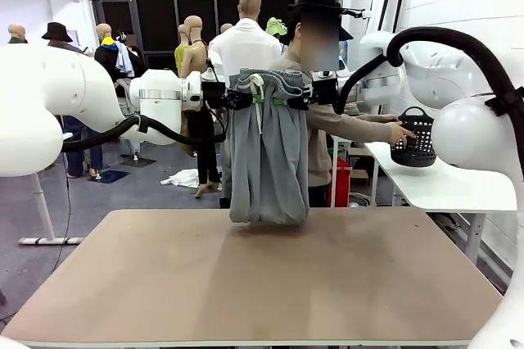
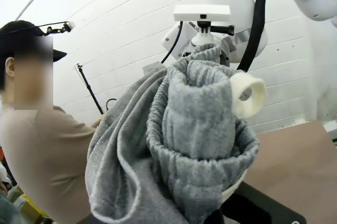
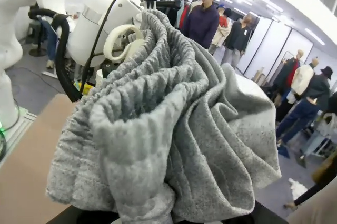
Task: Fold the training pants.
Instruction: Fold the Training pants in half.
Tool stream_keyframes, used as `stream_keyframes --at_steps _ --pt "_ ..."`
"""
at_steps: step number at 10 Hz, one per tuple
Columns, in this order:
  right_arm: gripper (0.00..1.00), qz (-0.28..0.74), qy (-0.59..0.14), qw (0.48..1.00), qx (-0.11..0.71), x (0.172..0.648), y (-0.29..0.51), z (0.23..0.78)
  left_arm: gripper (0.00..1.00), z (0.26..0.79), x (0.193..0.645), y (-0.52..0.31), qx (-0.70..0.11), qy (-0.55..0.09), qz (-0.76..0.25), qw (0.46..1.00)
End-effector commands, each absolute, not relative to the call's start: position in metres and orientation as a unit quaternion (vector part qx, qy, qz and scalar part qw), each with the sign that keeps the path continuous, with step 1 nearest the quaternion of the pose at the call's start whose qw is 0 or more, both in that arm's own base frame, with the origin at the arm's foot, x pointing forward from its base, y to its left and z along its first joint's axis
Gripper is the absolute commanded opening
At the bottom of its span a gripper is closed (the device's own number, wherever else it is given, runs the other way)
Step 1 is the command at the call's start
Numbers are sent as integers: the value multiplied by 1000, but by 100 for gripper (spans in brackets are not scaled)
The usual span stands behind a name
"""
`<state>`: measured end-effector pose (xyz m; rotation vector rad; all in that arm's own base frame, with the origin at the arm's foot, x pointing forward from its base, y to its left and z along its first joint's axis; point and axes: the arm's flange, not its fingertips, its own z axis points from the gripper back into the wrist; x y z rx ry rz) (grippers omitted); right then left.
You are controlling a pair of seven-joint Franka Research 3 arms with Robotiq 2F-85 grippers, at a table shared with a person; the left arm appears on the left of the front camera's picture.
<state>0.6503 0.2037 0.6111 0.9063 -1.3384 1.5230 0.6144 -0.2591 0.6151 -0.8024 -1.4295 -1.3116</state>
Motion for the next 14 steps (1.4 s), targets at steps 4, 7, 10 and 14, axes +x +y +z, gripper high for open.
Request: stream_keyframes --at_steps 4,7,10,14 --pt "0 643 -542 408 354 652 211 555 0 559 629 -257 -330 -595 -527 510" --pt "0 609 -528 446 388 629 210 521 0 519 608 -247 -369 -581 -485 540" --pt "0 571 -500 504 412 598 211 498 0 499 575 -244 -408 -538 -451 583" --pt "0 516 -421 590 456 571 213 464 0 472 548 -241 -465 -483 -407 620"
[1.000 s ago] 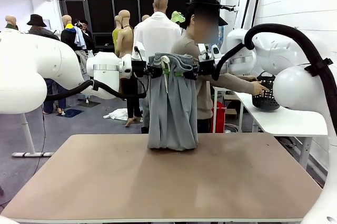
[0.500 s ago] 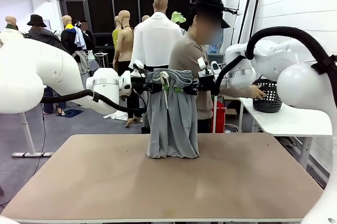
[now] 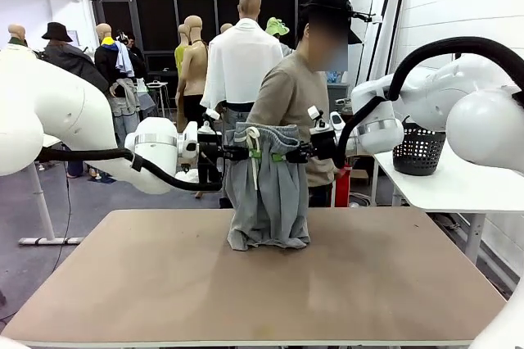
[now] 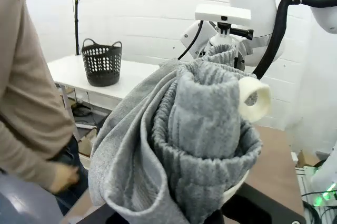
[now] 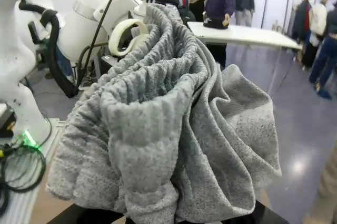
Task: Fold the training pants.
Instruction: Fold the Training pants in half.
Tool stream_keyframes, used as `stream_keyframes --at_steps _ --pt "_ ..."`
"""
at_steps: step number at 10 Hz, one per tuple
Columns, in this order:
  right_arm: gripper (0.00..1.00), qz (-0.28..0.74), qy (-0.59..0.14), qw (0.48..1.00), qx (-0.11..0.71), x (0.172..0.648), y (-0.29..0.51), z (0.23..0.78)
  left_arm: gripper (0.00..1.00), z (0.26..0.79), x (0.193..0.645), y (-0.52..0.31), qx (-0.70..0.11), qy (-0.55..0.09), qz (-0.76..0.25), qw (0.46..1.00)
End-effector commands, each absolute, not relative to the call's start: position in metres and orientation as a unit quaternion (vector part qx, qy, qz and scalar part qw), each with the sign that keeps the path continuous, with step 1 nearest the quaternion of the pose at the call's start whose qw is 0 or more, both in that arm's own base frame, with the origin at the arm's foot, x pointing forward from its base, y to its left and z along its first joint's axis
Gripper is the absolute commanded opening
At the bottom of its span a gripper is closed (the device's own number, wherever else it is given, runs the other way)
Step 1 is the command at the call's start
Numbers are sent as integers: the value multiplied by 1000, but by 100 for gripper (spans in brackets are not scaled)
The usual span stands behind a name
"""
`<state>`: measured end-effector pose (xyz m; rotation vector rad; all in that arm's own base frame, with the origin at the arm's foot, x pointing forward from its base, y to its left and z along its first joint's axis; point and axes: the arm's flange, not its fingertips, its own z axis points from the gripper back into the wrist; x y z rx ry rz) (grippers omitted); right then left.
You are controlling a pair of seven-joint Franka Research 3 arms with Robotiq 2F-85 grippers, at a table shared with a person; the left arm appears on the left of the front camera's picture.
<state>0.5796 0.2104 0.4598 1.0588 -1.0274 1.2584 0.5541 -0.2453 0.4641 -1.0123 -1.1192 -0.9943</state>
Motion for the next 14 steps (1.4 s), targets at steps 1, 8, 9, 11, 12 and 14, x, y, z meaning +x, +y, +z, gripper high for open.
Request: stream_keyframes --at_steps 1,8,9,11,12,14 --pt "0 514 -406 595 466 566 215 459 0 465 544 -241 -487 -460 -402 624" --pt "0 519 -433 576 459 576 209 456 0 461 552 -245 -450 -478 -427 622" --pt "0 501 -430 586 470 572 206 449 0 456 546 -246 -458 -463 -402 644" --pt "0 466 -413 607 493 557 204 430 0 435 528 -241 -483 -436 -346 676" --pt "0 450 -408 613 505 550 202 422 0 425 519 -239 -495 -423 -325 686" --pt "0 422 -390 624 529 530 202 403 0 402 499 -237 -523 -380 -282 709"
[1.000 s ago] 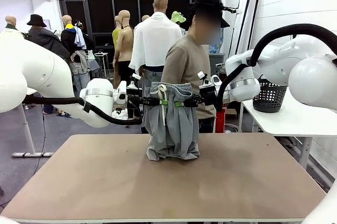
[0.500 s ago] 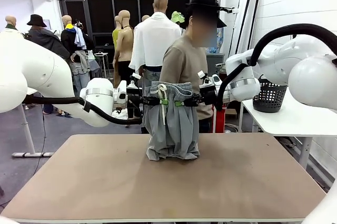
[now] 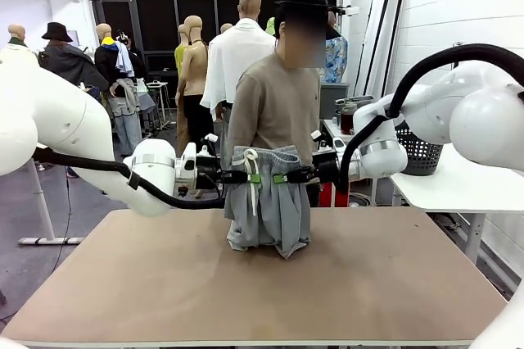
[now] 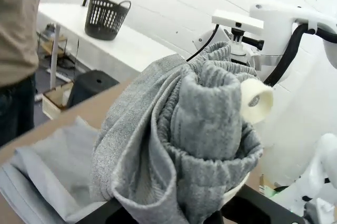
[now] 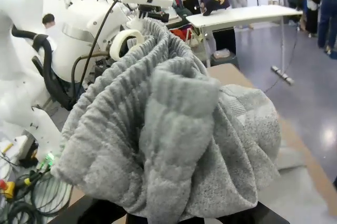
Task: Fold the training pants.
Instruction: Fold the Training pants in half.
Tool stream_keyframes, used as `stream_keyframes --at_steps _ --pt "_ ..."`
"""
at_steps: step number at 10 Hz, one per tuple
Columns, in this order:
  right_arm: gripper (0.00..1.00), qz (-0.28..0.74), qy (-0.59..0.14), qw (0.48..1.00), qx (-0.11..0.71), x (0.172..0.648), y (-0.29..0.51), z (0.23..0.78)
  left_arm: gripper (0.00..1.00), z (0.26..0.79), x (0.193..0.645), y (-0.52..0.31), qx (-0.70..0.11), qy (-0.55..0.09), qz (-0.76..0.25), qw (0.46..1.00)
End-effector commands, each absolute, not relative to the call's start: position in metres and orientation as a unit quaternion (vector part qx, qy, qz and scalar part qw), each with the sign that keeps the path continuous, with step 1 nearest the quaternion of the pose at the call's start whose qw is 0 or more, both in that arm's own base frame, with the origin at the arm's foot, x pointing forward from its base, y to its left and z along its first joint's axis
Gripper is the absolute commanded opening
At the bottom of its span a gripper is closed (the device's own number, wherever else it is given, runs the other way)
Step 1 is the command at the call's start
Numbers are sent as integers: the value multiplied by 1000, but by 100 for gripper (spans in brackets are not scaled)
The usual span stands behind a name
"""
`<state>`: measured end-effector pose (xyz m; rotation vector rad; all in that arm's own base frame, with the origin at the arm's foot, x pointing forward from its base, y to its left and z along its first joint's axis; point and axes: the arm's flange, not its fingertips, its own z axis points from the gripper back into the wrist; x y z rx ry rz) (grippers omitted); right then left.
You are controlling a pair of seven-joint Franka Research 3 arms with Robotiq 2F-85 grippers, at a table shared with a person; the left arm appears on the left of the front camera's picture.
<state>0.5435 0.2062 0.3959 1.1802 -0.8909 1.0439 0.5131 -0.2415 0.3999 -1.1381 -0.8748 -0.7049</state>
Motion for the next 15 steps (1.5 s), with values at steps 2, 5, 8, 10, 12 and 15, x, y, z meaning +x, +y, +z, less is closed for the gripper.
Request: stream_keyframes --at_steps 2,5,8,10,12,15 --pt "0 395 -364 640 549 516 202 371 0 370 486 -236 -551 -356 -234 717" --pt "0 350 -342 658 572 507 200 328 0 328 474 -241 -586 -339 -186 712" --pt "0 369 -332 660 564 503 201 321 0 324 472 -244 -582 -321 -200 720" --pt "0 369 -332 660 564 503 201 321 0 324 472 -244 -582 -321 -200 720" --pt "0 369 -332 660 564 503 201 321 0 324 472 -244 -582 -321 -200 720" --pt "0 312 -322 664 598 527 194 310 0 323 506 -245 -592 -280 -172 736"
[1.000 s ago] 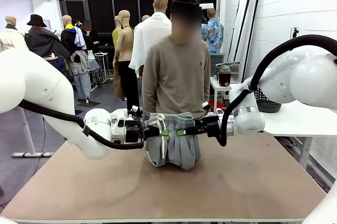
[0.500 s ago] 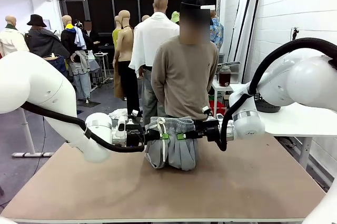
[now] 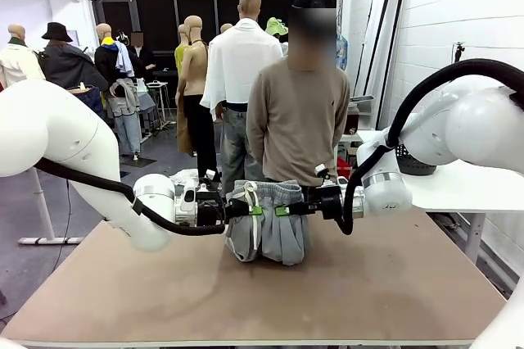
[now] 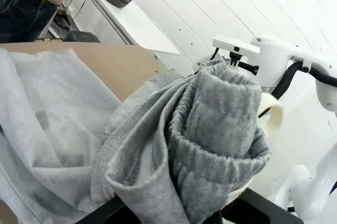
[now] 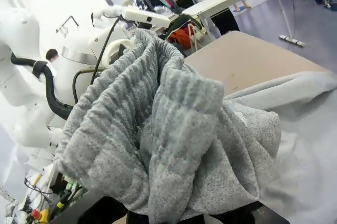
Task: Fold the training pants.
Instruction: Fold the Training pants in half.
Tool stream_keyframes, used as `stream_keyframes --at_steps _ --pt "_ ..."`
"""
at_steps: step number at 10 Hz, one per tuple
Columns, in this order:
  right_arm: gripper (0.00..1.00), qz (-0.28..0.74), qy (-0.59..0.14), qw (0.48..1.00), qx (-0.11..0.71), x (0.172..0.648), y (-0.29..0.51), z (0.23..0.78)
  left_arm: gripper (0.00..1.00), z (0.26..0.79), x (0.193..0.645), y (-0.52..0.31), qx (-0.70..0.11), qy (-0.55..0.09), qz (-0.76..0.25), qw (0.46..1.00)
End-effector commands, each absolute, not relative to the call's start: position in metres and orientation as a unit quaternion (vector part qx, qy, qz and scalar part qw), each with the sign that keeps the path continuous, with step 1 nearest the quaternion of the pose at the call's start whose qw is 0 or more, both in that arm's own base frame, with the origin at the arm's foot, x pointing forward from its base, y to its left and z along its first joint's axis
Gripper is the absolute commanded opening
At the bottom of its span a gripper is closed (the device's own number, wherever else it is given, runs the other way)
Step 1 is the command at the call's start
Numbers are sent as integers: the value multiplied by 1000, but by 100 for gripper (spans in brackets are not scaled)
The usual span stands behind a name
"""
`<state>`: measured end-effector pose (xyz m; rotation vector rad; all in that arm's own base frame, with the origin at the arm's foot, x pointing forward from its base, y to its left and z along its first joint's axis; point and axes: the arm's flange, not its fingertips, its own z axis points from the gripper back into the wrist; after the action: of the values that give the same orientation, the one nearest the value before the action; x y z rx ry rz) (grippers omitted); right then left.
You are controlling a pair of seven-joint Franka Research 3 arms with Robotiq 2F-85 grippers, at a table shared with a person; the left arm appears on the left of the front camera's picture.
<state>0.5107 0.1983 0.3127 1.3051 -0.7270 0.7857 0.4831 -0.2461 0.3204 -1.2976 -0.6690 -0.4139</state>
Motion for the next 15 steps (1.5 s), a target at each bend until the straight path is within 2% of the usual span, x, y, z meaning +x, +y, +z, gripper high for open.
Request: stream_keyframes --at_steps 1,4,7,8,11,15 --pt "0 287 -318 667 610 533 190 305 0 323 516 -245 -601 -259 -152 740" --pt "0 212 -262 673 658 556 184 295 0 320 548 -238 -614 -184 -88 762" --pt "0 194 -203 713 642 572 186 281 0 305 567 -226 -609 -147 -49 778" --pt "0 217 -235 687 652 556 193 284 0 307 561 -223 -598 -171 -60 781" --pt "0 217 -235 687 652 556 193 284 0 305 552 -243 -620 -153 -60 767" --pt "0 143 -216 729 634 599 196 274 0 318 584 -246 -612 -133 -1 779"
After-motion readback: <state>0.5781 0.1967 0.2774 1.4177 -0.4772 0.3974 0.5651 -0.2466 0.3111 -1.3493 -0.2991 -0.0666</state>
